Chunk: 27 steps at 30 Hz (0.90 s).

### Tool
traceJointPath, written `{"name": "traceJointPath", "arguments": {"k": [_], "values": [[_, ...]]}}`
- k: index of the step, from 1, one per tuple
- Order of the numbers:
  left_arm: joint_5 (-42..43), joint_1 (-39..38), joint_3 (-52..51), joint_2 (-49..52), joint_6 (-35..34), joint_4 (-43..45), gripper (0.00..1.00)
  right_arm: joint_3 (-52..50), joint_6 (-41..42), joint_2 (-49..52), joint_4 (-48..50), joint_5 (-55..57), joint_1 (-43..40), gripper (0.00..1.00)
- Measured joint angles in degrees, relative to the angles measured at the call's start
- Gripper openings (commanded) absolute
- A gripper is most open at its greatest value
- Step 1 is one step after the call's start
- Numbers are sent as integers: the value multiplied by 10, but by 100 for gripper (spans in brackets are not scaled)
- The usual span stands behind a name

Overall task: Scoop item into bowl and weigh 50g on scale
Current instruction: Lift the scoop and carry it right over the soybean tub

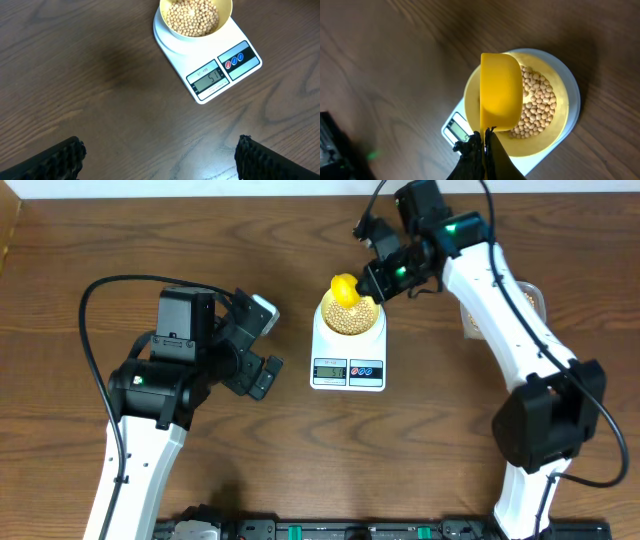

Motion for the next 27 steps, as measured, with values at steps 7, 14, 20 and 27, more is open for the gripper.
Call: {"name": "traceJointPath", "arguments": {"k": [7, 14, 20, 27], "values": [[0, 0, 0, 0, 0, 0, 98, 0, 0, -44, -16, -30, -31, 1], [0, 0, 0, 0, 0, 0, 98, 0, 3, -84, -36, -51, -74, 1], [0, 0, 0, 0, 0, 0, 98, 0, 5, -115, -67, -59, -122, 1], [0, 0, 0, 0, 0, 0, 98, 0, 5, -133, -96, -62, -172, 1]]}}
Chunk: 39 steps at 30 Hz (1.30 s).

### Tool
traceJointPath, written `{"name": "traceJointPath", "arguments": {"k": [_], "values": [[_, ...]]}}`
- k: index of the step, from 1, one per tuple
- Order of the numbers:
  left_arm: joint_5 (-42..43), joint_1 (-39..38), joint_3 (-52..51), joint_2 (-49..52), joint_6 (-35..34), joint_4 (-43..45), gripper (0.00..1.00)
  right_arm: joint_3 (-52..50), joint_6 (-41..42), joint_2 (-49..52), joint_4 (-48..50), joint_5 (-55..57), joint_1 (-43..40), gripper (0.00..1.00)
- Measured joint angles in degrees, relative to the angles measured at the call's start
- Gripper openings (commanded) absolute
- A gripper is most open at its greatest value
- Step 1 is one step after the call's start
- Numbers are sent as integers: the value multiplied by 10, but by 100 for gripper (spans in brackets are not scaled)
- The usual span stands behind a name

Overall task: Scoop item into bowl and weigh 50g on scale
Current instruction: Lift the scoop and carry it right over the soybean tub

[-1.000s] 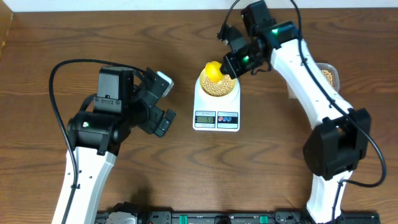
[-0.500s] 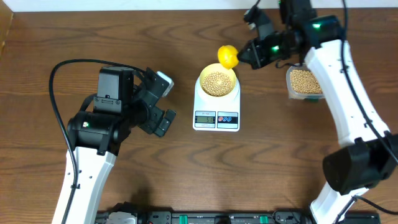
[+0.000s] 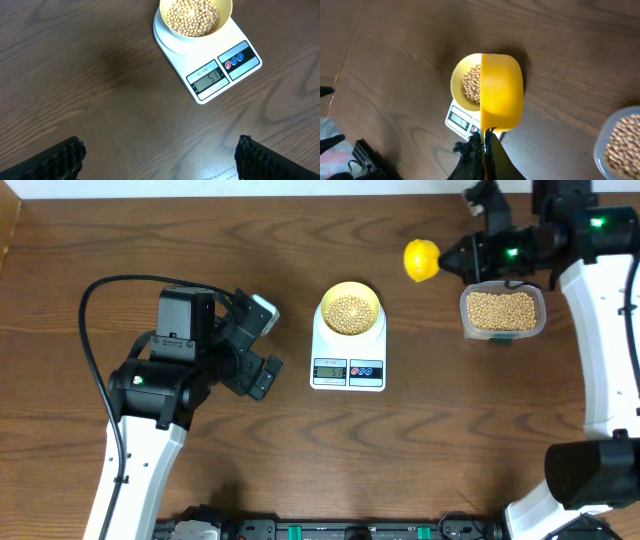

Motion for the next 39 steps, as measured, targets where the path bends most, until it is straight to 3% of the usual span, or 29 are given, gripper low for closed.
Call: {"name": "traceJointPath", "arguments": {"k": [23, 39], "values": [[0, 0, 0, 0, 0, 0, 97, 0, 0, 1, 34, -19, 24, 1], [0, 0, 0, 0, 0, 0, 97, 0, 2, 1, -86, -33, -107, 1]]}}
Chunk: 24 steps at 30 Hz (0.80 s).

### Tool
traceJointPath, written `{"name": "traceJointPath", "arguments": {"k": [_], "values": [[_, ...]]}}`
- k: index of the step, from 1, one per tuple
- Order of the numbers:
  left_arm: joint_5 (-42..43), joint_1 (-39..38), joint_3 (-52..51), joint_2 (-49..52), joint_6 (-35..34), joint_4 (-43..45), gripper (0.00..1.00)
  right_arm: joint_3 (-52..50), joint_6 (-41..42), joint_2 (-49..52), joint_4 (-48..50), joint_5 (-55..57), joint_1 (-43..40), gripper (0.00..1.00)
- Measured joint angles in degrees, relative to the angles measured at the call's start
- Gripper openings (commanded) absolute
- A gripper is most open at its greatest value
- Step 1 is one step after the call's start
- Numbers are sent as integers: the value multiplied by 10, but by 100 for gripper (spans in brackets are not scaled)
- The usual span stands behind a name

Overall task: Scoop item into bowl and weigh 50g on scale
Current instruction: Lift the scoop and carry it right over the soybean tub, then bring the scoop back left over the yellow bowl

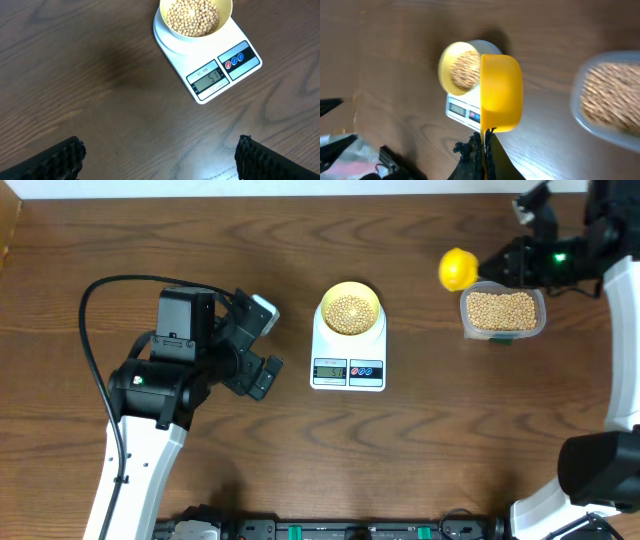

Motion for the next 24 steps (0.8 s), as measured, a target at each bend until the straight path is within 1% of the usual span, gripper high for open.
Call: {"name": "traceJointPath", "arguments": {"k": [3, 5, 13, 16, 24], "values": [[0, 0, 0, 0, 0, 0, 98, 0, 4, 0, -18, 48, -25, 1], [0, 0, 0, 0, 0, 0, 97, 0, 13, 0, -22, 104, -42, 1], [0, 0, 0, 0, 0, 0, 98, 0, 46, 3, -17, 249, -38, 2], [0, 0, 0, 0, 0, 0, 98, 0, 61, 16, -17, 314, -11, 1], [0, 0, 0, 0, 0, 0, 97, 0, 123, 56, -16, 526, 108, 1]]}}
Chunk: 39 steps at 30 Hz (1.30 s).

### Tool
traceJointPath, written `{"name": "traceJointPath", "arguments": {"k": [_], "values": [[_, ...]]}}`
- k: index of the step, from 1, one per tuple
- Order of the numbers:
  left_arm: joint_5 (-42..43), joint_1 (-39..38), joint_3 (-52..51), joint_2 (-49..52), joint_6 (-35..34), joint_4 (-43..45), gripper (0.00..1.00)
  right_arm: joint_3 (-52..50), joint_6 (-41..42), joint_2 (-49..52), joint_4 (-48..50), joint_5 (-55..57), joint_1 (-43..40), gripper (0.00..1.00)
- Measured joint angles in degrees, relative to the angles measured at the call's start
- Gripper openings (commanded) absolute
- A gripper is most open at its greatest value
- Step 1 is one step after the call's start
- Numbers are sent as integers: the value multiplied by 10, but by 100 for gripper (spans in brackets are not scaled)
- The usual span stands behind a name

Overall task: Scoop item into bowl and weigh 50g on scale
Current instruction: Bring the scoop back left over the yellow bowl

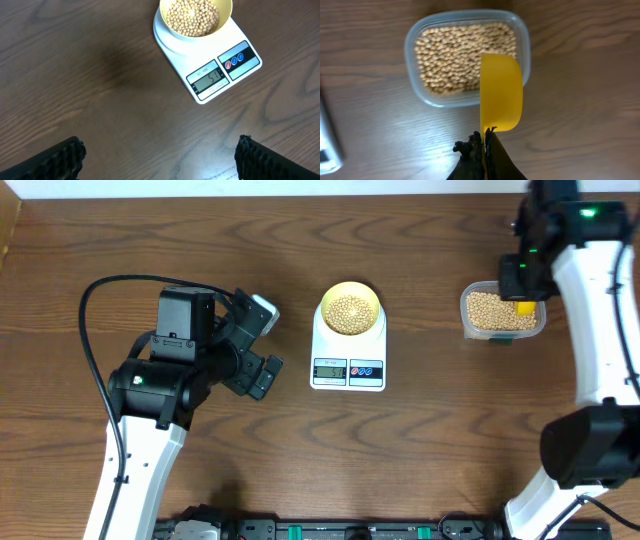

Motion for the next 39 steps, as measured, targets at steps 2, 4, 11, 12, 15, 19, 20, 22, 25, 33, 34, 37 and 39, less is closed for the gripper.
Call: {"name": "traceJointPath", "arguments": {"k": [2, 4, 11, 12, 15, 19, 20, 22, 25, 33, 34, 37, 39], "values": [[0, 0, 0, 0, 0, 0, 98, 0, 10, 5, 0, 38, 19, 1], [0, 0, 0, 0, 0, 0, 97, 0, 18, 10, 0, 82, 37, 1], [0, 0, 0, 0, 0, 0, 98, -2, 26, 10, 88, 2, 43, 1], [0, 0, 0, 0, 0, 0, 98, -2, 26, 10, 117, -44, 43, 1], [0, 0, 0, 0, 0, 0, 98, -3, 25, 11, 205, -200, 43, 1], [0, 0, 0, 0, 0, 0, 98, -3, 25, 11, 291, -376, 49, 1], [0, 0, 0, 0, 0, 0, 98, -3, 25, 11, 295, -400, 53, 1], [0, 0, 0, 0, 0, 0, 98, -3, 22, 13, 296, -441, 66, 1], [0, 0, 0, 0, 0, 0, 98, -3, 10, 23, 288, -473, 94, 1], [0, 0, 0, 0, 0, 0, 97, -3, -18, 42, 222, -379, 182, 1], [0, 0, 0, 0, 0, 0, 98, -3, -23, 42, 218, -365, 191, 1], [0, 0, 0, 0, 0, 0, 98, -3, -40, 42, 203, -340, 205, 1], [0, 0, 0, 0, 0, 0, 98, -3, -51, 42, 196, -331, 206, 1]]}}
